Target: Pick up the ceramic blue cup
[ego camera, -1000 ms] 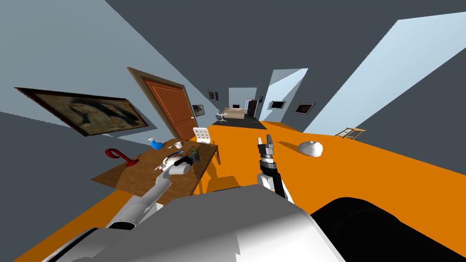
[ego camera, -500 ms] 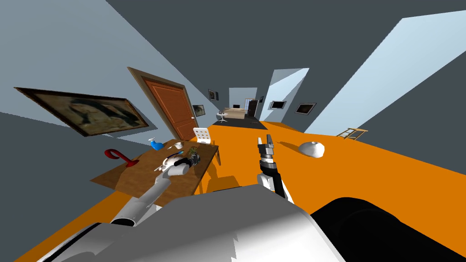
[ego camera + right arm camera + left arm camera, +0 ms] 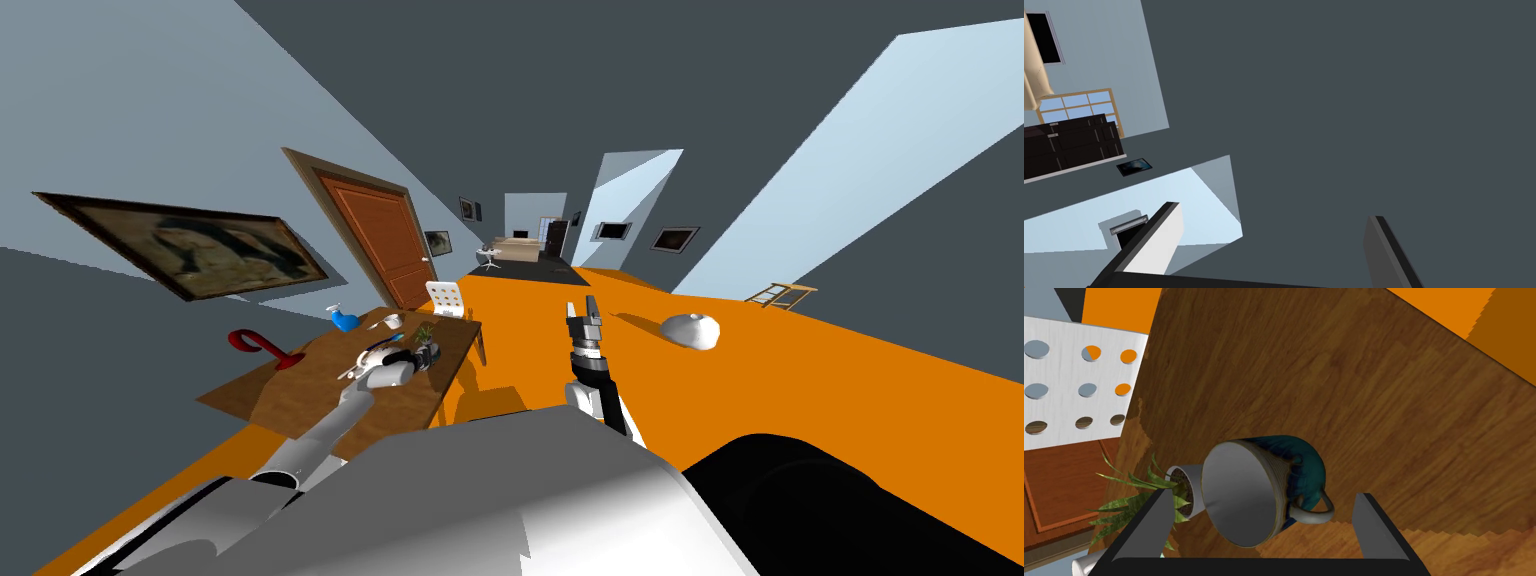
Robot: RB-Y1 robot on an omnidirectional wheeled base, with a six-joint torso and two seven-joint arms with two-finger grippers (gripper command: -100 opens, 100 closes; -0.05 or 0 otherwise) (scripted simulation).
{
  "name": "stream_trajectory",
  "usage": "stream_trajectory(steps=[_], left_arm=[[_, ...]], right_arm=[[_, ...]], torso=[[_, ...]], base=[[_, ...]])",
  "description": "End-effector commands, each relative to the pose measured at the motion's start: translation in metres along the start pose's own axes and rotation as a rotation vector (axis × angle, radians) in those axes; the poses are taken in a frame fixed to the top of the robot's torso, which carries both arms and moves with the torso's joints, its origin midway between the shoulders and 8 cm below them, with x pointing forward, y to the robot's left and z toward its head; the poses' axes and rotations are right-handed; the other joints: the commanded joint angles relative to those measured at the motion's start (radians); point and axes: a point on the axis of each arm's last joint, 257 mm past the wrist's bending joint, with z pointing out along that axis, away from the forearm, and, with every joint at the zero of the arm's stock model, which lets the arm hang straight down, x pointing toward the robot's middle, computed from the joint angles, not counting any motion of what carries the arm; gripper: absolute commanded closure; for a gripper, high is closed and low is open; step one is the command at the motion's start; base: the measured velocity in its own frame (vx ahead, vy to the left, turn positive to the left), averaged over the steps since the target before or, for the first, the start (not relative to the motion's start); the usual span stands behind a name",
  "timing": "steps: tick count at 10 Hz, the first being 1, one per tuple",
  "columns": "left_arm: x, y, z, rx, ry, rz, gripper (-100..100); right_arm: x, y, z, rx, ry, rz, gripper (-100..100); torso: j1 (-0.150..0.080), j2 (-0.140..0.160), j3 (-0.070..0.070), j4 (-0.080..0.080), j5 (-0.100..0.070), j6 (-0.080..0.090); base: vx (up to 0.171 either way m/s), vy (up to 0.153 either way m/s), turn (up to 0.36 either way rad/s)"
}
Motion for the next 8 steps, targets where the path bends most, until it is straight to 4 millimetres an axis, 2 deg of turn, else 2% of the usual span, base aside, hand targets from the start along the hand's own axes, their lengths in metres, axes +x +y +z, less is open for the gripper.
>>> stream_trajectory(steps=[1, 3, 4, 5, 6, 7, 8], left_arm=[[-0.009, 0.011, 0.003, -0.032, -0.017, -0.008, -100], [-0.022, 0.038, 0.005, -0.096, -0.045, -0.023, -100], [-0.015, 0.025, 0.007, -0.071, -0.034, -0.017, -100], [-0.016, 0.026, 0.007, -0.077, -0.037, -0.018, 0], [-0.015, 0.036, 0.012, -0.073, -0.040, -0.022, -100], [-0.014, 0.041, 0.014, -0.071, -0.042, -0.024, -100], [-0.015, 0.037, 0.013, -0.075, -0.041, -0.024, -100]], right_arm=[[0.000, 0.000, 0.000, 0.000, 0.000, 0.000, 0], [0.000, 0.000, 0.000, 0.000, 0.000, 0.000, 0], [0.000, 0.000, 0.000, 0.000, 0.000, 0.000, 0], [0.000, 0.000, 0.000, 0.000, 0.000, 0.000, 0], [0.000, 0.000, 0.000, 0.000, 0.000, 0.000, 0], [0.000, 0.000, 0.000, 0.000, 0.000, 0.000, 0], [0.000, 0.000, 0.000, 0.000, 0.000, 0.000, 0]], torso=[[0.000, 0.000, 0.000, 0.000, 0.000, 0.000], [0.000, 0.000, 0.000, 0.000, 0.000, 0.000], [0.000, -0.002, -0.001, 0.000, 0.000, 0.000], [0.000, 0.000, 0.000, 0.000, 0.000, 0.000], [-0.001, 0.002, 0.001, 0.000, 0.000, 0.000], [0.000, 0.001, 0.000, 0.000, 0.000, 0.000], [0.001, -0.001, 0.000, 0.000, 0.000, 0.000]], base=[[0.035, 0.018, 0.010], [0.073, 0.019, 0.013], [0.048, 0.012, -0.001], [0.008, 0.002, 0.000], [0.052, 0.014, -0.043], [0.073, 0.037, -0.047], [0.030, 0.020, -0.011]])
